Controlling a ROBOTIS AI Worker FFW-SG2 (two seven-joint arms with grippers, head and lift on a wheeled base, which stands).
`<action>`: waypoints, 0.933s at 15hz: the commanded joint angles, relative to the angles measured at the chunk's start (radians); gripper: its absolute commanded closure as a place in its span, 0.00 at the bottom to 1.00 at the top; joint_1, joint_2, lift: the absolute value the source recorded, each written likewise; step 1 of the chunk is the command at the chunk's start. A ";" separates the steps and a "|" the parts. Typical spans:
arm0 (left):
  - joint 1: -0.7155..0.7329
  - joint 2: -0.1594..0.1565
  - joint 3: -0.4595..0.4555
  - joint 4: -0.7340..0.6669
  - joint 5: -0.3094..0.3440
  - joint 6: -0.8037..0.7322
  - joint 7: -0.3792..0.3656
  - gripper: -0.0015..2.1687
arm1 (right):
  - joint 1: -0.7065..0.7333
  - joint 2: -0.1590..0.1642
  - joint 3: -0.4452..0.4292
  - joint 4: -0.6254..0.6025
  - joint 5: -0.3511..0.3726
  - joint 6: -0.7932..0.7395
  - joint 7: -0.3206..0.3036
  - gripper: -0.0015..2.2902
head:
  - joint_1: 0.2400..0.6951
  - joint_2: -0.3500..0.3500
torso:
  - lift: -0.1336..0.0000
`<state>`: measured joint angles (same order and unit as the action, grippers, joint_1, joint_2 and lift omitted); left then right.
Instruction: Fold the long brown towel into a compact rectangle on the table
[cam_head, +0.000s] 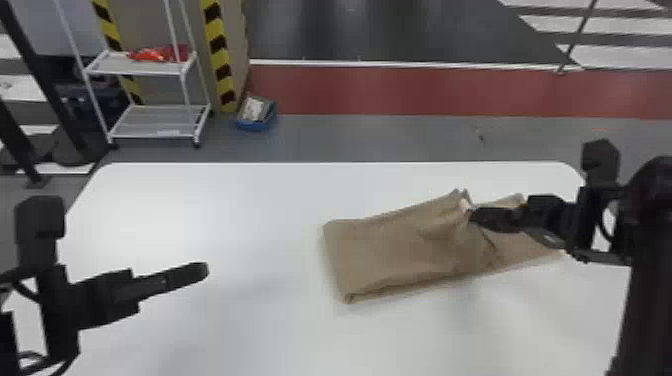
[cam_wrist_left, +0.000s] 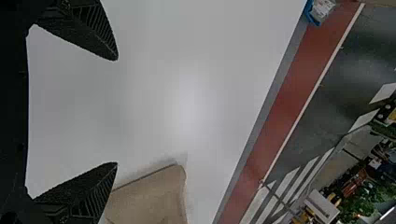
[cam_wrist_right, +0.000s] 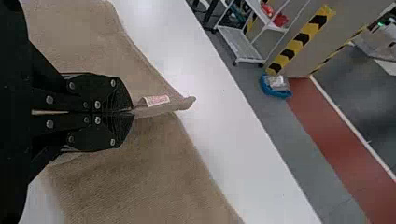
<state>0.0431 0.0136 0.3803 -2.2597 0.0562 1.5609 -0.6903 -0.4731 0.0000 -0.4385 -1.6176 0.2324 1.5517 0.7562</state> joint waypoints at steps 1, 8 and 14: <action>-0.008 0.000 -0.003 0.002 -0.004 0.010 0.000 0.04 | 0.002 0.001 -0.009 0.021 0.005 0.020 0.002 0.57 | 1.00 0.45 | 0.07; -0.026 0.000 -0.009 0.020 -0.010 0.010 -0.002 0.04 | -0.007 -0.063 -0.045 -0.015 -0.008 0.020 0.000 0.57 | 1.00 0.40 | 0.07; -0.023 0.006 -0.008 0.020 -0.015 0.010 -0.003 0.04 | -0.068 -0.110 -0.051 -0.028 -0.030 0.020 -0.009 0.57 | 1.00 0.37 | 0.07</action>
<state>0.0200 0.0160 0.3693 -2.2395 0.0422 1.5609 -0.6934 -0.5100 -0.0749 -0.4797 -1.6289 0.2166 1.5517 0.7451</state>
